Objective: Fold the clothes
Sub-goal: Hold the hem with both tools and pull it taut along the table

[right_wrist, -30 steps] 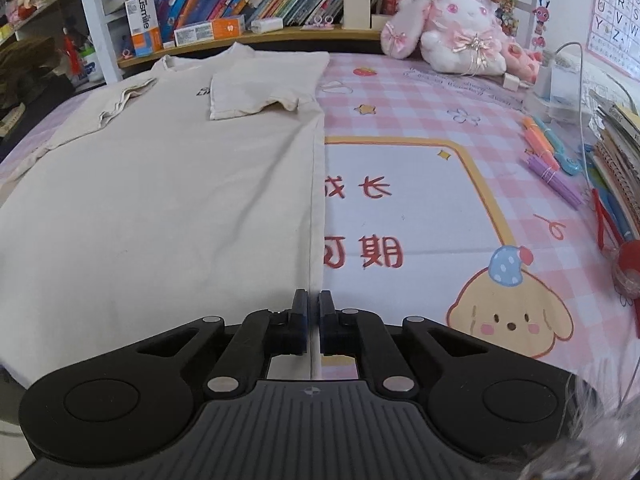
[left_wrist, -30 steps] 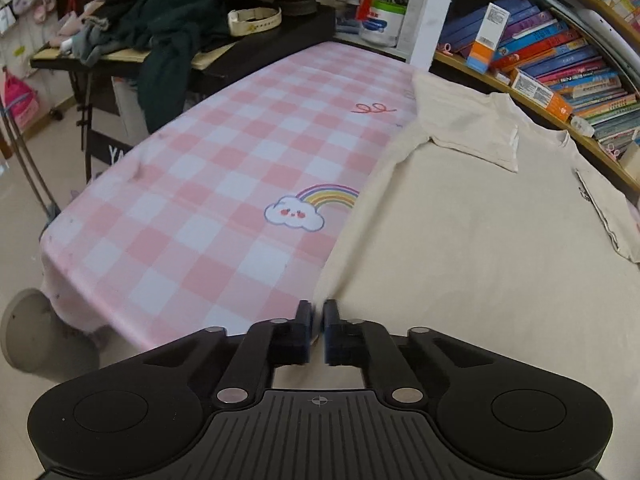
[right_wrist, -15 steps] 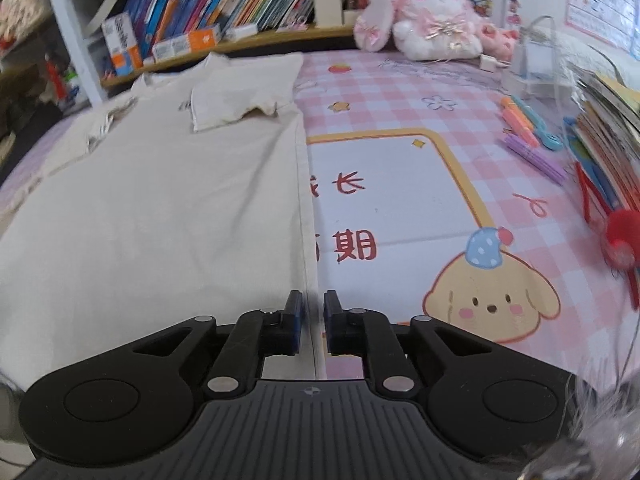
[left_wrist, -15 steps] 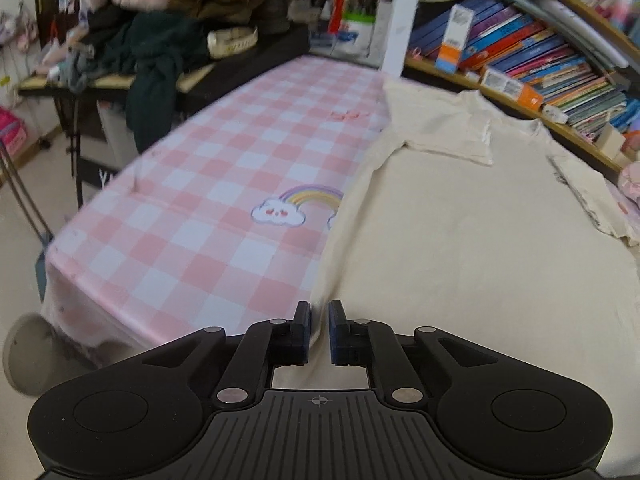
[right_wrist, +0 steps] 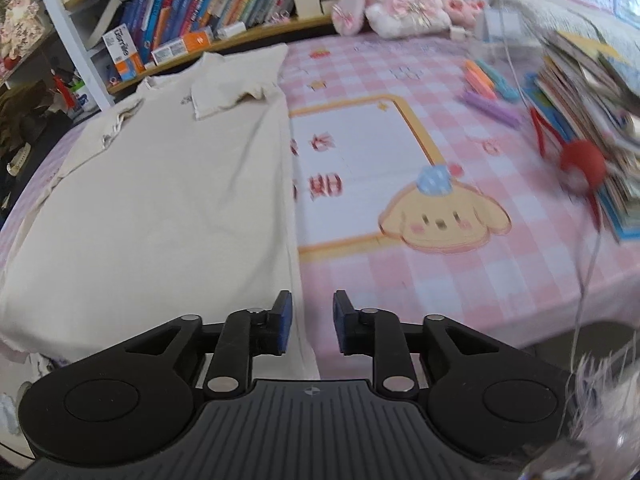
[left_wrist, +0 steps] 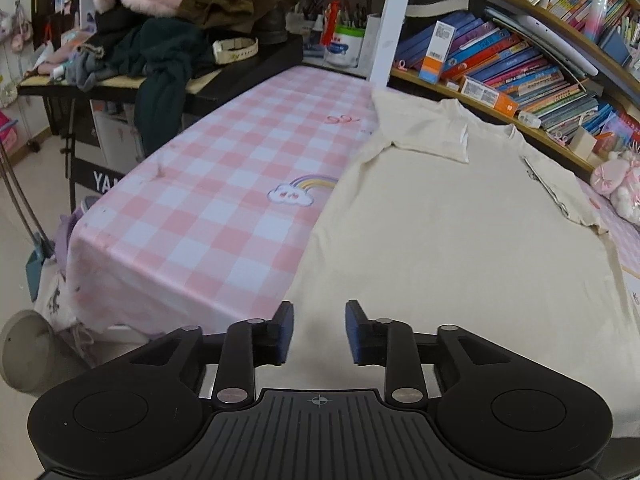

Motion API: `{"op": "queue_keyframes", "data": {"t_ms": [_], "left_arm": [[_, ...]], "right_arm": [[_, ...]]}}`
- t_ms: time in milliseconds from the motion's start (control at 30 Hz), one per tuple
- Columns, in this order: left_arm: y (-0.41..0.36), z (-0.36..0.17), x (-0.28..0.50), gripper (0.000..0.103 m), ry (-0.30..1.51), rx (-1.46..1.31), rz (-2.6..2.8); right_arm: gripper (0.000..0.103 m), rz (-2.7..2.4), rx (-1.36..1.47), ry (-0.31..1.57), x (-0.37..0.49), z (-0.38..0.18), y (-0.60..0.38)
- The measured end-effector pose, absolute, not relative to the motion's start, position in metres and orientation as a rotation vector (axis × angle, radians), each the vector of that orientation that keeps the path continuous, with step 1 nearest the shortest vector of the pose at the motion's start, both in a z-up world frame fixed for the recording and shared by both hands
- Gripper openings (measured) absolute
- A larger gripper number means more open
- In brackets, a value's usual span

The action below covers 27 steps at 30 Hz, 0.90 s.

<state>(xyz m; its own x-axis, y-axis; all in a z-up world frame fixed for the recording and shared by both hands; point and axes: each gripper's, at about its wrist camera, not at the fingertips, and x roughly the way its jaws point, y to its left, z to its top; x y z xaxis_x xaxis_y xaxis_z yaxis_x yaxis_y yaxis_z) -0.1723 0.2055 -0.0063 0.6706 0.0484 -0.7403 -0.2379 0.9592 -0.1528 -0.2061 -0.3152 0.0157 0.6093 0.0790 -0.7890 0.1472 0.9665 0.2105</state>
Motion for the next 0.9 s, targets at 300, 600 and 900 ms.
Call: {"op": "queue_keyframes", "data": {"t_ms": [300, 600, 900], "left_arm": [[0.212, -0.017, -0.180, 0.048, 0.862, -0.261, 0.122], [0.213, -0.023, -0.185, 0.049, 0.888, -0.259, 0.130], [0.216, -0.029, -0.193, 0.049, 0.916, -0.221, 0.173]], "right_arm": [[0.034, 0.024, 0.290, 0.999, -0.213, 0.006, -0.306], [0.034, 0.048, 0.267, 1.059, -0.204, -0.010, -0.301], [0.034, 0.073, 0.325, 1.095, -0.195, -0.020, -0.309]]}}
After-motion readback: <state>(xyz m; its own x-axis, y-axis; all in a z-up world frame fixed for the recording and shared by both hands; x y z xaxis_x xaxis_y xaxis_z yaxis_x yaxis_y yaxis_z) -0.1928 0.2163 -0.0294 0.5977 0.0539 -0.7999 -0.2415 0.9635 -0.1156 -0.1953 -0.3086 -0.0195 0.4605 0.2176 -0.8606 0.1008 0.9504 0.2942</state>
